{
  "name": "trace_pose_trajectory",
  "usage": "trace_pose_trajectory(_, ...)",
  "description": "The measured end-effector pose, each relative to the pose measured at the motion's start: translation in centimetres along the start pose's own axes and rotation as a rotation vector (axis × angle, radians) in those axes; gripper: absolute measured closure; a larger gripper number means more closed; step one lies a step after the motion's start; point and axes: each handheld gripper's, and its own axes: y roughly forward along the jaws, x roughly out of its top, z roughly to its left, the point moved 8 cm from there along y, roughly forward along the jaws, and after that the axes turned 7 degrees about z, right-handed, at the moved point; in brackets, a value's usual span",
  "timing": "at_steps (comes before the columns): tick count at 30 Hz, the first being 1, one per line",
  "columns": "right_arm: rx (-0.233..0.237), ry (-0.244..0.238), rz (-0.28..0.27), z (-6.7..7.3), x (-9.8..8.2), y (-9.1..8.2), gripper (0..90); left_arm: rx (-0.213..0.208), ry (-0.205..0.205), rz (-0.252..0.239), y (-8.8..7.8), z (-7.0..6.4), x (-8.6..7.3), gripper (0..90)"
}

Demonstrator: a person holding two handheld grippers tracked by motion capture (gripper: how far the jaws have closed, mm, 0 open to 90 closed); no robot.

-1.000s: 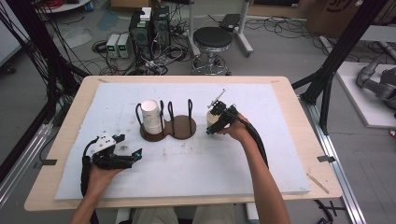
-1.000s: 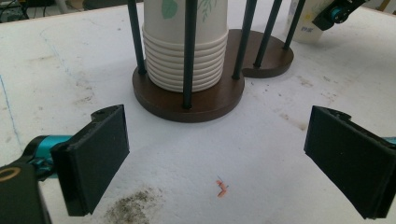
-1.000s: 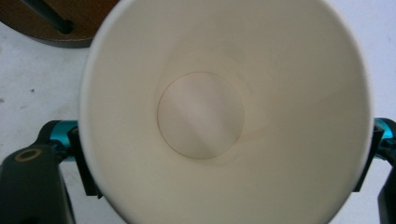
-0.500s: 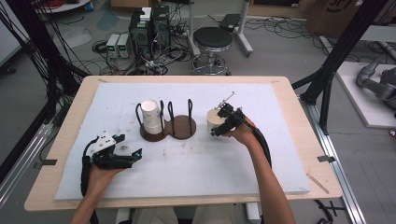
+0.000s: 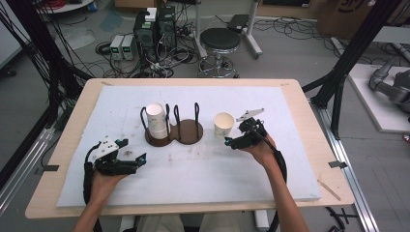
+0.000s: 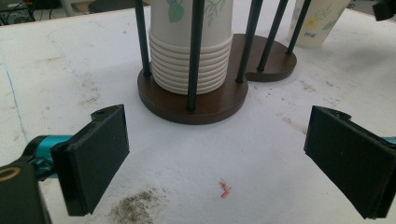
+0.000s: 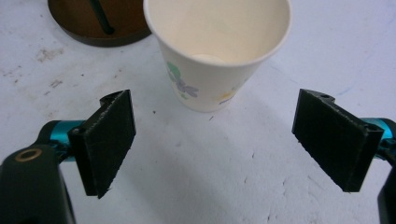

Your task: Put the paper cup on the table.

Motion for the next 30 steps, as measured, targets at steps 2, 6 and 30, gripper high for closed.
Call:
trace_pose_trajectory(2,0.004,0.014,-0.048,0.2,-0.7,-0.4,13.8,0.001,-0.001,0.000,0.0,0.0,0.0,6.6)
trace_pose_trajectory(6,0.007,0.036,-0.126,0.4,-2.4,-0.9,13.8,0.002,0.001,-0.003,0.0,0.0,0.0,6.6)
trace_pose_trajectory(30,-0.050,0.126,-0.415,0.0,-7.6,-2.2,14.6,0.002,-0.015,-0.055,-0.5,0.1,0.1,6.6)
